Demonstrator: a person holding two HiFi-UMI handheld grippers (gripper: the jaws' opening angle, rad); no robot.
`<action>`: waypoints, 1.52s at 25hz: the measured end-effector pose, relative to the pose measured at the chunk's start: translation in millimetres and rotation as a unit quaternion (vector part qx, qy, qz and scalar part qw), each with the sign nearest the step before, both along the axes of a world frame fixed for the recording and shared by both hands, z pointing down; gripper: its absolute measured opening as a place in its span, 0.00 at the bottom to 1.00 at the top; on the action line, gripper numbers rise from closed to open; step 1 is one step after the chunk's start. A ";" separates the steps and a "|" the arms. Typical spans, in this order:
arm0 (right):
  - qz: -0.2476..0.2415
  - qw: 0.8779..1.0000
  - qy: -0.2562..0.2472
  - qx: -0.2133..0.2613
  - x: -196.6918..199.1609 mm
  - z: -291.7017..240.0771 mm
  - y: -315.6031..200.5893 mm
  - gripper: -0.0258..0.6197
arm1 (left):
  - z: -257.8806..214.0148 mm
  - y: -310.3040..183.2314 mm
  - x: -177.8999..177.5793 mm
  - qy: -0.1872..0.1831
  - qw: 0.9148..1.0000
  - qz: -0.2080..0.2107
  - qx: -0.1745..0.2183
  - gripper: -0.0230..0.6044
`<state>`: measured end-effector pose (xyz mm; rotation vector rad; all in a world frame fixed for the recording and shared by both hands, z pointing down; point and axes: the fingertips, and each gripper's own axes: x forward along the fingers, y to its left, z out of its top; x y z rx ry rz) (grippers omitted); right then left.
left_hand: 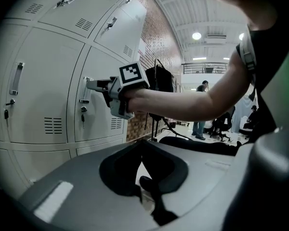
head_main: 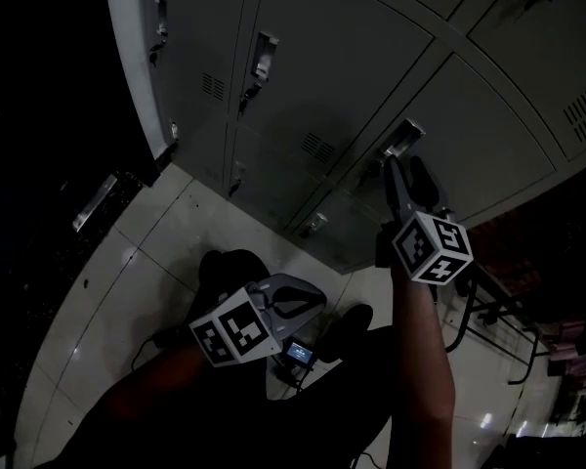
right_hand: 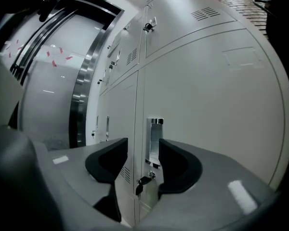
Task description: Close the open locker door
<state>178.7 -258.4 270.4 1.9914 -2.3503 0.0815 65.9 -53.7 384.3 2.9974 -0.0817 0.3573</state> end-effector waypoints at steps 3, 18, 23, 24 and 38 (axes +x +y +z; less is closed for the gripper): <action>-0.005 1.000 -0.005 0.001 6.9 3.3 18.8 0.35 | 0.9 0.2 0.7 -0.002 1.000 0.000 0.000 0.06; -0.049 0.999 0.013 0.000 16.6 18.0 136.2 0.07 | 6.3 3.1 9.4 -0.021 1.000 0.005 0.007 0.06; -0.046 0.999 0.019 -0.022 28.9 45.3 185.2 0.05 | 7.2 2.5 8.0 -0.026 1.000 0.003 0.007 0.06; -0.045 0.998 0.023 -0.025 30.6 50.3 193.9 0.05 | 7.4 2.7 7.7 -0.028 1.000 0.003 0.008 0.06; -0.116 0.991 0.047 -0.057 5.2 91.2 265.9 0.04 | 12.4 4.7 14.5 -0.042 0.999 0.003 0.012 0.06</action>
